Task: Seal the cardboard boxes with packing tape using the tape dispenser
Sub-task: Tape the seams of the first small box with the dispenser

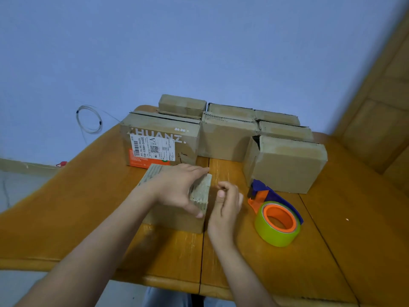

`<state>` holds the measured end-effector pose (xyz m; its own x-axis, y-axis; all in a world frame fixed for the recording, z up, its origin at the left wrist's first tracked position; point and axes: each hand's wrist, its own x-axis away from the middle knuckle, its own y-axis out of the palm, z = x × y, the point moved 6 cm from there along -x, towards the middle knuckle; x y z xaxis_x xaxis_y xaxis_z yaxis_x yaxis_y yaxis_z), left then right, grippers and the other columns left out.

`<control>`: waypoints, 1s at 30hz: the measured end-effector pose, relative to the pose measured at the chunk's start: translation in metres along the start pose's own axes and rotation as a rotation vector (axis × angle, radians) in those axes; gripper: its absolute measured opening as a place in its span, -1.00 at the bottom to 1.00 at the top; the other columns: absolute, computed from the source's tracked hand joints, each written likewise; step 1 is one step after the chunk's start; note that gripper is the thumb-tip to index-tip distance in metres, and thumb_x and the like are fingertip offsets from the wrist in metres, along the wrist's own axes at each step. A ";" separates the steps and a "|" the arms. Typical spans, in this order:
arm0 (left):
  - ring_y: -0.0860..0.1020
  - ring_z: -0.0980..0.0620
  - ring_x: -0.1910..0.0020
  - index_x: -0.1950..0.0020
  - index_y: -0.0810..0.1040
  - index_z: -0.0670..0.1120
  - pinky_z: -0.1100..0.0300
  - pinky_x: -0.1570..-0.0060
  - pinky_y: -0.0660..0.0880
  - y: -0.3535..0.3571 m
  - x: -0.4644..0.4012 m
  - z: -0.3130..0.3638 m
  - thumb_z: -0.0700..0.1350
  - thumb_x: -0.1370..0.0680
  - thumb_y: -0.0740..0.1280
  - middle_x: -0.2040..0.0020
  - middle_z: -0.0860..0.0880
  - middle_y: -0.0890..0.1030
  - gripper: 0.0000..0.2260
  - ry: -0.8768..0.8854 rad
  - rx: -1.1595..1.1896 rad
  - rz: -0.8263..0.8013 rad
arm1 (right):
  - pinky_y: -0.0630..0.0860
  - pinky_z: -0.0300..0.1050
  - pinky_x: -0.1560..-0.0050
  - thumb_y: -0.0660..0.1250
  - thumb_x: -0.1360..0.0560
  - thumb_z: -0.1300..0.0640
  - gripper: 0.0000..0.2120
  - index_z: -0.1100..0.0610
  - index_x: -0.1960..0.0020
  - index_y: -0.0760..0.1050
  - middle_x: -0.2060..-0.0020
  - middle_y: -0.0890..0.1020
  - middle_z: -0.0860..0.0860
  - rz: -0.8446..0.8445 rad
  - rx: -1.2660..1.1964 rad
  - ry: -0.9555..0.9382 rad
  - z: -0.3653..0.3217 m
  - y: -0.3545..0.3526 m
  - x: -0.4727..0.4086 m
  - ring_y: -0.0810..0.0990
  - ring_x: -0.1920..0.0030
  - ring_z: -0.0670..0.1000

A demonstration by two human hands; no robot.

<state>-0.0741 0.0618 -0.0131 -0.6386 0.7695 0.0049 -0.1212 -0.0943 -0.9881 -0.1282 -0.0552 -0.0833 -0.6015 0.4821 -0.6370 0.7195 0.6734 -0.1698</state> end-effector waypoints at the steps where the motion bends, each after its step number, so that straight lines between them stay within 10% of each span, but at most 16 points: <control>1: 0.22 0.05 -0.47 -0.58 0.05 -0.03 0.19 -0.38 0.15 -0.001 0.001 -0.002 0.46 -0.21 0.25 -0.53 0.03 0.22 0.06 -0.023 0.085 -0.008 | 0.33 -0.29 -0.10 -0.06 -0.59 -0.25 -0.62 -0.07 -0.10 0.42 0.00 0.48 -0.26 0.046 -0.062 0.025 0.002 -0.006 -0.001 0.37 -0.11 -0.30; 6: 0.26 0.06 -0.45 -0.58 0.07 0.01 0.15 -0.38 0.24 -0.005 0.004 -0.011 0.38 -0.25 0.25 -0.53 0.03 0.24 -0.02 -0.110 0.430 0.001 | 0.41 -0.26 -0.22 0.03 -0.42 -0.49 -0.48 -0.23 -0.21 0.39 -0.17 0.55 -0.19 -0.208 -0.242 0.335 0.016 -0.005 0.010 0.49 -0.23 -0.21; 10: 0.27 0.03 -0.45 -0.57 0.11 -0.02 0.14 -0.36 0.23 -0.004 0.002 -0.006 0.41 -0.21 0.16 -0.51 0.00 0.27 0.00 -0.095 0.296 -0.013 | 0.36 0.00 -0.38 0.09 -0.63 -0.06 -0.65 -0.06 -0.39 0.38 -0.32 0.50 -0.08 -0.425 -0.069 0.354 0.015 0.009 0.030 0.42 -0.34 -0.10; 14: 0.28 0.02 -0.44 -0.56 0.14 -0.03 0.12 -0.36 0.25 -0.005 0.002 -0.006 0.44 -0.18 0.08 -0.51 -0.02 0.28 0.02 -0.084 0.265 -0.006 | 0.24 -0.23 -0.36 0.05 -0.66 0.05 -0.62 -0.07 -0.47 0.26 -0.30 0.45 -0.14 -0.541 0.076 0.384 0.006 0.004 0.030 0.34 -0.30 -0.12; 18: 0.29 0.02 -0.42 -0.56 0.14 -0.04 0.15 -0.32 0.25 -0.008 0.004 -0.006 0.41 -0.22 0.17 -0.49 -0.02 0.31 -0.01 -0.100 0.272 0.027 | 0.28 -0.41 -0.24 0.05 -0.66 0.04 -0.63 -0.03 -0.47 0.26 -0.35 0.46 -0.07 -0.602 0.059 0.372 -0.001 -0.004 0.027 0.37 -0.34 -0.13; 26: 0.38 0.08 -0.37 -0.43 0.40 0.01 0.11 -0.34 0.29 -0.034 0.036 -0.024 0.28 -0.53 0.18 -0.38 0.05 0.46 -0.45 -0.192 0.298 0.497 | 0.26 -0.14 -0.41 0.17 -0.62 0.07 -0.66 -0.12 -0.38 0.31 -0.33 0.39 -0.20 -0.398 0.018 0.195 -0.033 -0.035 -0.013 0.30 -0.37 -0.20; 30: 0.29 0.09 -0.44 -0.44 0.38 0.05 0.07 -0.44 0.13 -0.037 0.063 -0.041 0.43 -0.38 -0.06 -0.44 0.08 0.39 -0.24 -0.214 0.108 0.477 | 0.17 -0.25 -0.41 0.19 -0.62 0.05 -0.61 -0.15 -0.42 0.24 -0.38 0.30 -0.25 -0.545 0.109 -0.004 -0.061 -0.020 -0.020 0.19 -0.41 -0.25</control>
<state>-0.0786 0.1394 0.0174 -0.7814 0.4799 -0.3989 0.1506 -0.4753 -0.8668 -0.1519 -0.0439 -0.0218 -0.8956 0.0779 -0.4380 0.3363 0.7630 -0.5520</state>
